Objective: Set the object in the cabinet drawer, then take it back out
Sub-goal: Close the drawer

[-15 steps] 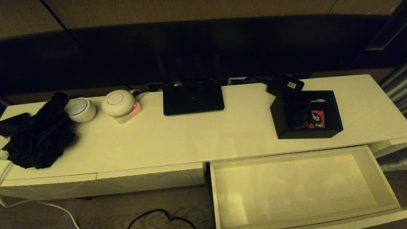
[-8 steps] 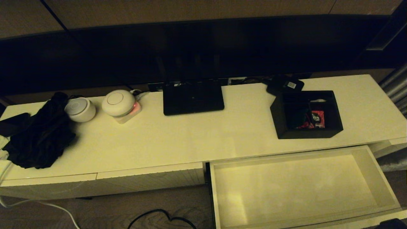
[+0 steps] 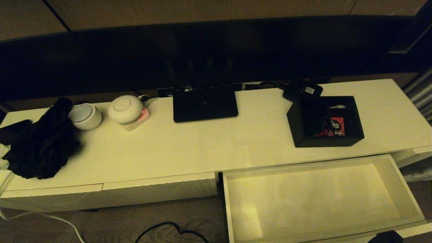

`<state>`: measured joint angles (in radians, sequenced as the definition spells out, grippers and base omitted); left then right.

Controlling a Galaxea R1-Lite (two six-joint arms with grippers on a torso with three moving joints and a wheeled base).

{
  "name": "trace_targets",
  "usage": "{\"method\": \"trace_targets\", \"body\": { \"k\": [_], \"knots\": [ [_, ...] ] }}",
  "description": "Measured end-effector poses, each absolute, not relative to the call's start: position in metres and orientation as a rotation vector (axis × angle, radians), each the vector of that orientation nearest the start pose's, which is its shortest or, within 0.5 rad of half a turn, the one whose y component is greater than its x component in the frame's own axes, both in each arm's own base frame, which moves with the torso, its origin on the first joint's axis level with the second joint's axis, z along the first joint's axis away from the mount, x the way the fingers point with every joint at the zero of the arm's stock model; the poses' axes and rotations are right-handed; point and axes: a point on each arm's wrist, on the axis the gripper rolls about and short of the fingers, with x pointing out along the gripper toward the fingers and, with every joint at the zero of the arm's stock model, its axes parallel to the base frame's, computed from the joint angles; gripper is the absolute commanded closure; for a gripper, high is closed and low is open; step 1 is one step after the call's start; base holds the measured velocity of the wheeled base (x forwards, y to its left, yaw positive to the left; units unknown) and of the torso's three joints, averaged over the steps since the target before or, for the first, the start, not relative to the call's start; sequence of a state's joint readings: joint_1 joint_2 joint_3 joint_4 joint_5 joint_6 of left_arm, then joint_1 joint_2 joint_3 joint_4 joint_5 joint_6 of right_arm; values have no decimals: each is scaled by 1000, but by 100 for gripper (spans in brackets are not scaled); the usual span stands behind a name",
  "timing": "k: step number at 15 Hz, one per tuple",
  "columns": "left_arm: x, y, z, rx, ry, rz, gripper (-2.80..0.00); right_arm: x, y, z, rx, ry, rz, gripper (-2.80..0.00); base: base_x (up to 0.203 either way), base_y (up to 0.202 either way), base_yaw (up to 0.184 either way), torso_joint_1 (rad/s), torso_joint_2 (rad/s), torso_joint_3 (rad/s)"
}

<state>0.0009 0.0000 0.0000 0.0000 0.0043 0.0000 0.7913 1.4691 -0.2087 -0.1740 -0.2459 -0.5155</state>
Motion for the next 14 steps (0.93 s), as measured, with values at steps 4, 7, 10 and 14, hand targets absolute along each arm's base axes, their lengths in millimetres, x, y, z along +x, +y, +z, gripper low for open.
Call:
{"method": "trace_targets", "body": {
  "k": [4, 7, 10, 14],
  "knots": [
    [-23, 0, 75, 0, 0, 6, 0, 109, 100, 62, -1050, 835, 678, 0, 0, 0, 0, 0, 0, 0],
    [-23, 0, 75, 0, 0, 5, 0, 116, 106, 60, -1050, 801, 641, 0, 0, 0, 0, 0, 0, 0],
    [-23, 0, 75, 0, 0, 5, 0, 126, 116, 55, -1023, 739, 613, 0, 0, 0, 0, 0, 0, 0],
    [-23, 0, 75, 0, 0, 6, 0, 142, 127, 50, -990, 677, 567, 0, 0, 0, 0, 0, 0, 0]
  ]
}}
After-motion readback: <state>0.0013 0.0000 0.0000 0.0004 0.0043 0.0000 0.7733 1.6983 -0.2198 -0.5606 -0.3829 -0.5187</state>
